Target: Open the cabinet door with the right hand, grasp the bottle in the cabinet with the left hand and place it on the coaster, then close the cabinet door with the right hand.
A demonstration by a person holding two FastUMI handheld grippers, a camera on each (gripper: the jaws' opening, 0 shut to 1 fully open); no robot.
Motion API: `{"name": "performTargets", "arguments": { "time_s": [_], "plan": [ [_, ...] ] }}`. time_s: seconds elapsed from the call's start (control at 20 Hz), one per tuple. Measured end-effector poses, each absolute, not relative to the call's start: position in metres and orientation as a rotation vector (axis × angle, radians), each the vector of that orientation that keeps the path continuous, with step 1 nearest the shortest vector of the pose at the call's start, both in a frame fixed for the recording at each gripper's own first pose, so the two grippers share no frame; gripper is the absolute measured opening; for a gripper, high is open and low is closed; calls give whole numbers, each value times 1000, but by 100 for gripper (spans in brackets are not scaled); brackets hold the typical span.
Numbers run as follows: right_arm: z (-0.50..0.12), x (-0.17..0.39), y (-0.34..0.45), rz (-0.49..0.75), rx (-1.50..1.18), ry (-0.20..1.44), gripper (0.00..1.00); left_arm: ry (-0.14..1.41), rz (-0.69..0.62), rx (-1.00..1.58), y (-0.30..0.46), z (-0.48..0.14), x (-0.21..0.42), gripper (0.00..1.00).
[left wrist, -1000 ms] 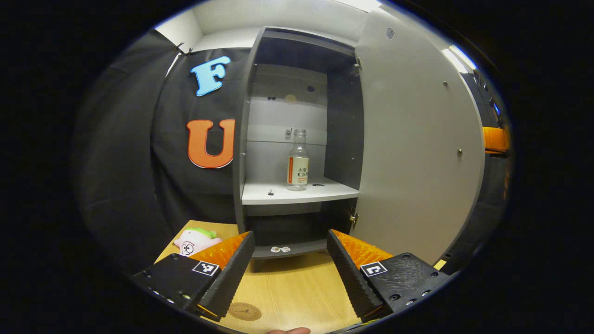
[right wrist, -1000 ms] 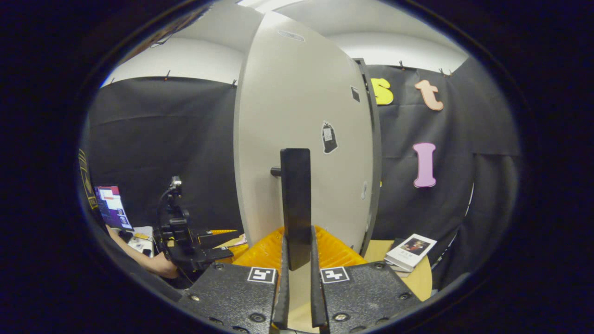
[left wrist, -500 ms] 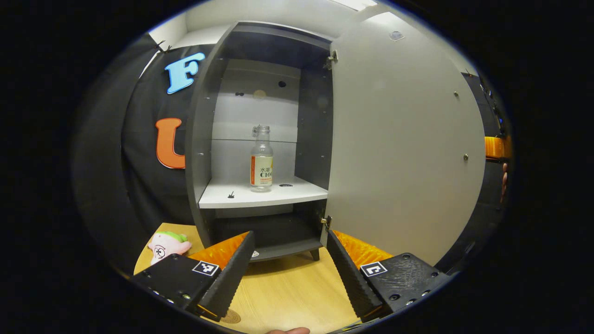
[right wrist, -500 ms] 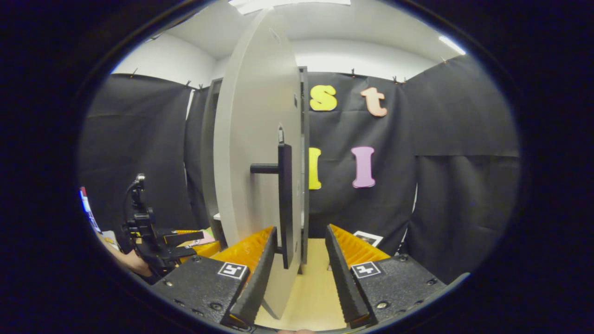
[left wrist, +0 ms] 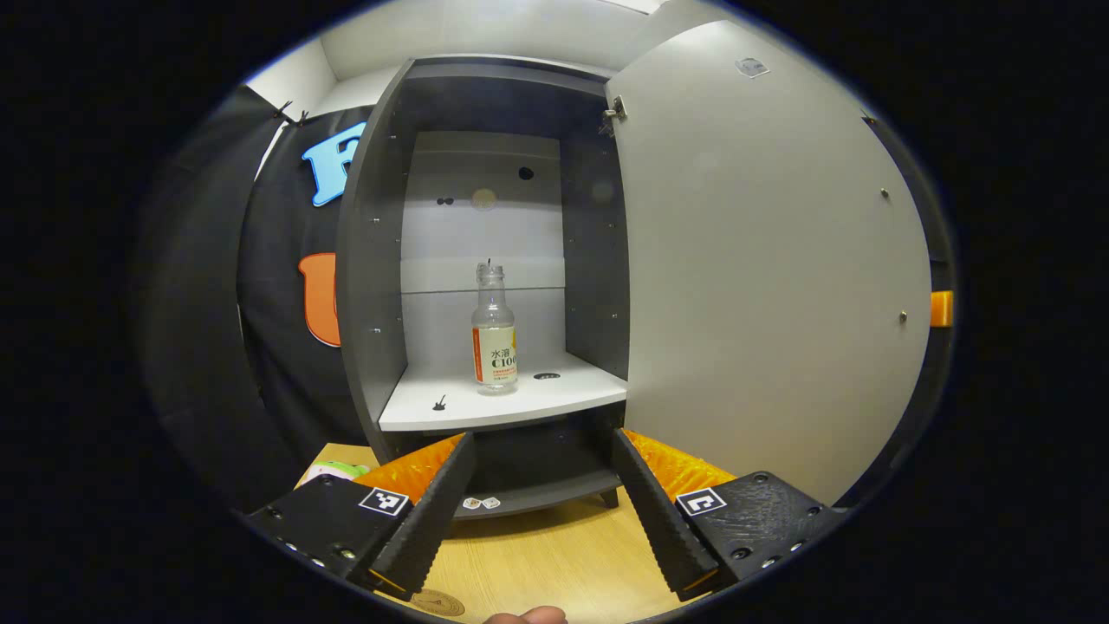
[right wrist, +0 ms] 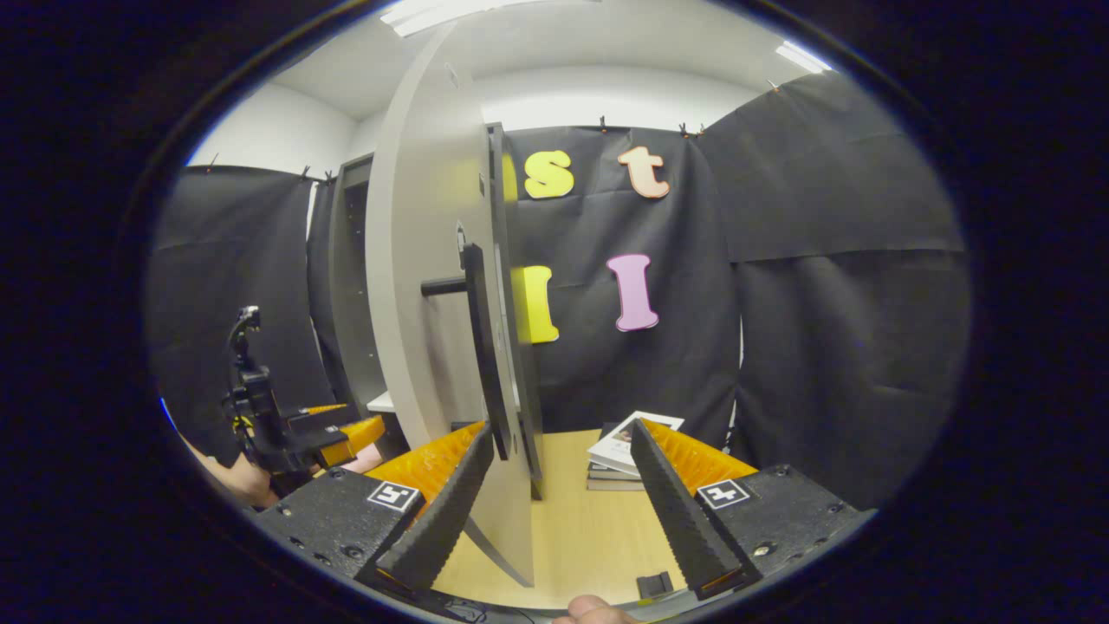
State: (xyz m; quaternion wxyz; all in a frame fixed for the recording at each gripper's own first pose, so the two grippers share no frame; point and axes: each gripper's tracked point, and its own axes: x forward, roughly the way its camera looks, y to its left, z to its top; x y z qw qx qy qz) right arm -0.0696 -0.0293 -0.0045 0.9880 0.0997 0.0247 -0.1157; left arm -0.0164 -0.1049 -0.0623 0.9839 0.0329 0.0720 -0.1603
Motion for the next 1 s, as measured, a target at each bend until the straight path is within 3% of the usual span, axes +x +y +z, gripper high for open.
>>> {"name": "performTargets", "arguments": {
  "time_s": [0.3, 0.35, 0.4, 0.85, 0.95, 1.0],
  "plan": [
    [-5, -112, -35, -346, 229, -35, 100, 138, -219, 46, -106, -47, -2, 95],
    [-13, -116, -39, -361, 229, -34, 96, 137, -214, 33, -108, -43, -2, 96],
    [-18, -119, -40, -368, 234, -30, 100, 128, -209, 28, -109, -39, -2, 96],
    [-19, -92, -54, -312, 249, -22, 96, 114, -148, 48, -105, -24, -2, 96],
    [-15, -89, -49, -296, 236, -27, 100, 109, -142, 46, -101, -22, 6, 95],
    [-15, -89, -49, -295, 227, -26, 96, 101, -145, 48, -101, -21, 13, 96]
  ]
}}
